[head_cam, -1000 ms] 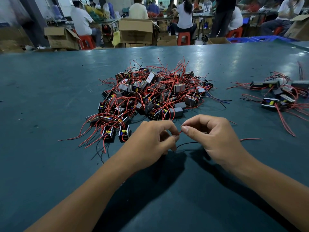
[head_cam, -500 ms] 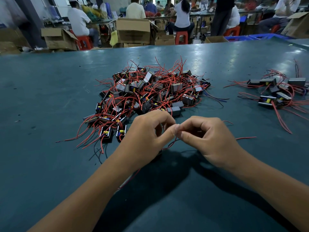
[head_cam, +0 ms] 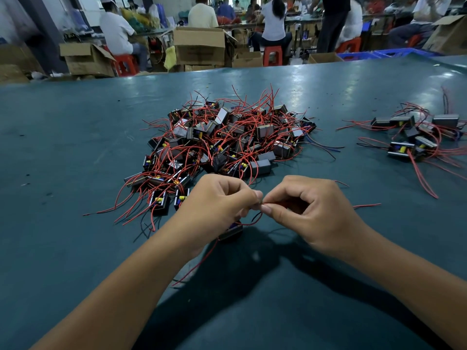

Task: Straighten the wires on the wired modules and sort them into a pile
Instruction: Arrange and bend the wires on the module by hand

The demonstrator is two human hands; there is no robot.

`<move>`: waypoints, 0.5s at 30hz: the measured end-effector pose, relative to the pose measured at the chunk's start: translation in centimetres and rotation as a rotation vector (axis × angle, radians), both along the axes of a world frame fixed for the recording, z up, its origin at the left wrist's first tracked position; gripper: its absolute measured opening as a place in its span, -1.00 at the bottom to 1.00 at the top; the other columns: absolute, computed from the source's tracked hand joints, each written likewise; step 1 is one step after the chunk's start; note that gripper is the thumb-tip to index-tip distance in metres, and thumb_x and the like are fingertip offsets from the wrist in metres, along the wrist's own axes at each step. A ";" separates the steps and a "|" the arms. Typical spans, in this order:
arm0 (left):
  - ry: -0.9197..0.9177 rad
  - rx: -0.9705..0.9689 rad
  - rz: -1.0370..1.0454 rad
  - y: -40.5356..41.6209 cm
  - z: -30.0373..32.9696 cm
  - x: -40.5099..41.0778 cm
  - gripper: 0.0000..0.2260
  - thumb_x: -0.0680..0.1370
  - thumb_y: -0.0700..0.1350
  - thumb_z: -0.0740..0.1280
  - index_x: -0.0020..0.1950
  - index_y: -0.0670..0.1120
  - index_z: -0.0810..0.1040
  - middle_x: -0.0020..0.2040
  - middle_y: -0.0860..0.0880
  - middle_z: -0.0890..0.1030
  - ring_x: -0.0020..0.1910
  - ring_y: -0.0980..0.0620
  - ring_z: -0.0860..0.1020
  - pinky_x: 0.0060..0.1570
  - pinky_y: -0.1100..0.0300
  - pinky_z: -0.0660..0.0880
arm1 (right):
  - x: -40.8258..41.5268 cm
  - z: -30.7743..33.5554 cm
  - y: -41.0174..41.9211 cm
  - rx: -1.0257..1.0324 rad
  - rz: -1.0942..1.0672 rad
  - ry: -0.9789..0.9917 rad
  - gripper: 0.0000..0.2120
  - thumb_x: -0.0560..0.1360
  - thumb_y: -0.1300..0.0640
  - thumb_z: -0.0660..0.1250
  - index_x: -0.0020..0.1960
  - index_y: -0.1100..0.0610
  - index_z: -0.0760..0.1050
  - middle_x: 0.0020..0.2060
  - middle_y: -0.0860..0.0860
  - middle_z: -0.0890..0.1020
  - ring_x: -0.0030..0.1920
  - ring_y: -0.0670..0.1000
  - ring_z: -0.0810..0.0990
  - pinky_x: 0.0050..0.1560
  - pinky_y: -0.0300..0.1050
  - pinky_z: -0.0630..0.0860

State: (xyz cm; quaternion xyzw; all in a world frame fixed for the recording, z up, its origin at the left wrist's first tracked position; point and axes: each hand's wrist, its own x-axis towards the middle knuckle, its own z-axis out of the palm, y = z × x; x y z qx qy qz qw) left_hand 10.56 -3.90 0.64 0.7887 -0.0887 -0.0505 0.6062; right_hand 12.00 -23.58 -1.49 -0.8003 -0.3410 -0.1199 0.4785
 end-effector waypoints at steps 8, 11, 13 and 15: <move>-0.408 0.061 -0.173 2.3 0.8 0.6 -0.94 0.52 -0.20 0.44 -0.04 -0.11 0.69 -0.18 0.00 0.63 -0.25 -0.02 0.54 -0.29 0.00 0.47 | 0.1 0.2 -0.3 0.019 0.020 0.065 -0.98 0.45 0.08 0.46 -0.14 -0.04 0.64 -0.27 -0.22 0.62 -0.25 -0.15 0.59 -0.20 -0.40 0.41; -0.522 0.233 -0.263 2.4 0.7 0.5 -0.91 0.51 -0.18 0.49 0.00 -0.10 0.71 -0.07 0.00 0.61 -0.18 -0.04 0.53 -0.25 -0.08 0.46 | 0.0 0.2 -0.5 0.011 0.058 0.081 -0.98 0.45 0.08 0.47 -0.11 -0.01 0.66 -0.27 -0.25 0.61 -0.26 -0.18 0.58 -0.20 -0.43 0.39; -0.534 0.256 -0.287 2.3 0.8 0.5 -0.89 0.49 -0.16 0.49 0.00 -0.11 0.72 -0.07 -0.01 0.59 -0.19 -0.02 0.51 -0.28 -0.06 0.44 | 0.0 0.3 -0.6 0.009 0.071 0.088 -0.96 0.45 0.07 0.46 -0.11 0.00 0.66 -0.28 -0.23 0.61 -0.28 -0.17 0.57 -0.21 -0.41 0.39; -0.570 0.291 -0.298 2.2 0.9 0.5 -0.89 0.48 -0.15 0.48 -0.02 -0.12 0.72 -0.08 -0.03 0.58 -0.19 0.02 0.51 -0.28 0.10 0.45 | 0.0 0.3 -0.6 0.011 0.078 0.096 -0.95 0.45 0.06 0.46 -0.11 0.02 0.66 -0.27 -0.22 0.62 -0.26 -0.16 0.58 -0.20 -0.39 0.41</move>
